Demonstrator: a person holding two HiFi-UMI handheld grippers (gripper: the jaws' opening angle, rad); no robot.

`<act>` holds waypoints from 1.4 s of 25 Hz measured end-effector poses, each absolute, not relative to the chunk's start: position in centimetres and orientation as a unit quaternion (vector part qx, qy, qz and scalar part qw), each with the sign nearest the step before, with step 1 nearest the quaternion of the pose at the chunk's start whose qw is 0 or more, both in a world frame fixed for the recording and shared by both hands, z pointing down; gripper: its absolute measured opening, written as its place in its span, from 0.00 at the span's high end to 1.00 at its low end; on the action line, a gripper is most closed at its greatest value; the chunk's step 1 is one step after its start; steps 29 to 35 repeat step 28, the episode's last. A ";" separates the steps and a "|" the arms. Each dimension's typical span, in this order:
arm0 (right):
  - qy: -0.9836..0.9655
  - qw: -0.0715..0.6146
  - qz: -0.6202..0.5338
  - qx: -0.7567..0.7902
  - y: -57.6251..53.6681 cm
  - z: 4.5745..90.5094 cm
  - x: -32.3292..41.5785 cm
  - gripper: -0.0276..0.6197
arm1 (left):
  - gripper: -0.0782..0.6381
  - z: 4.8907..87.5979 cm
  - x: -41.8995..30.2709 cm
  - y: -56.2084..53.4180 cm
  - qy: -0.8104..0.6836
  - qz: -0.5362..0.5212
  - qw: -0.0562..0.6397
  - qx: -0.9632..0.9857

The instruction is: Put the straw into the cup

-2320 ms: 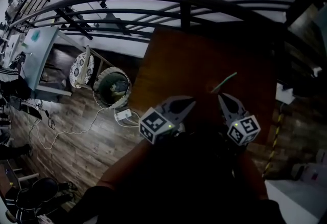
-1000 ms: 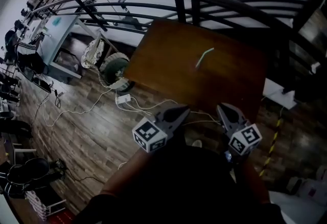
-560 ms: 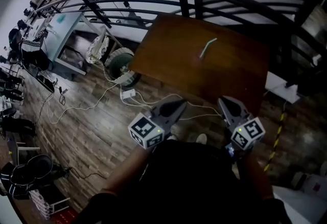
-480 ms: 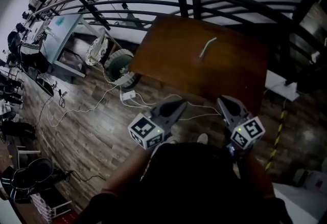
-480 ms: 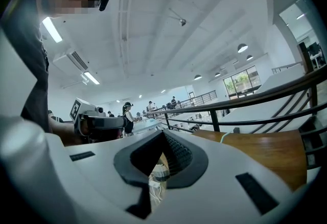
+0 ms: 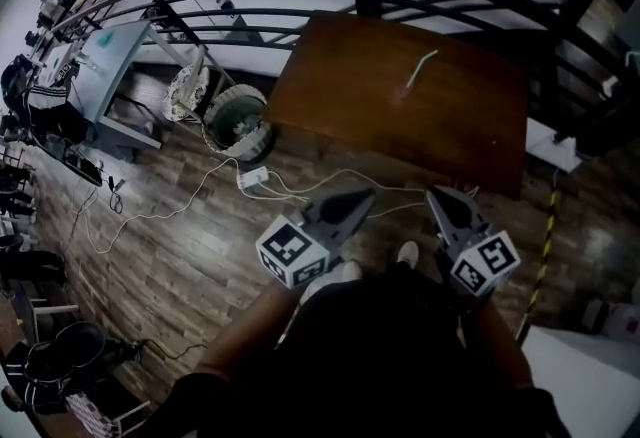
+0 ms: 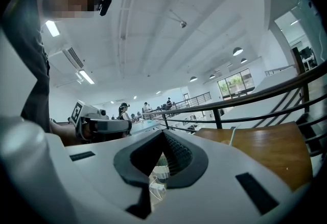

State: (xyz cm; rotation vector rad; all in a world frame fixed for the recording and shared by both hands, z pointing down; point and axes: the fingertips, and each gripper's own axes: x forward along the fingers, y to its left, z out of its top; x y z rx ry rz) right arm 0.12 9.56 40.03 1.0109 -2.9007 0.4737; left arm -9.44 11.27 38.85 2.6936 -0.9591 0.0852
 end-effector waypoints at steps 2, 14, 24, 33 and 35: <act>-0.931 0.015 0.151 0.331 10.8 40.2 -1.1 0.94 | 0.88 39.2 -10.6 12.3 -0.326 0.025 0.143 0.934; -0.925 0.013 0.139 0.352 16.8 40.1 -5.5 0.94 | 0.88 40.6 -12.7 17.5 -0.290 0.009 0.153 0.945; -0.926 0.016 0.140 0.351 15.5 41.3 -6.2 0.94 | 0.88 41.8 -13.2 16.3 -0.288 0.007 0.156 0.945; -0.926 0.017 0.140 0.351 14.4 42.1 -5.7 0.94 | 0.88 42.7 -12.7 15.1 -0.289 0.007 0.159 0.944; -0.926 0.017 0.140 0.351 14.4 42.1 -5.7 0.94 | 0.88 42.7 -12.7 15.1 -0.289 0.007 0.159 0.944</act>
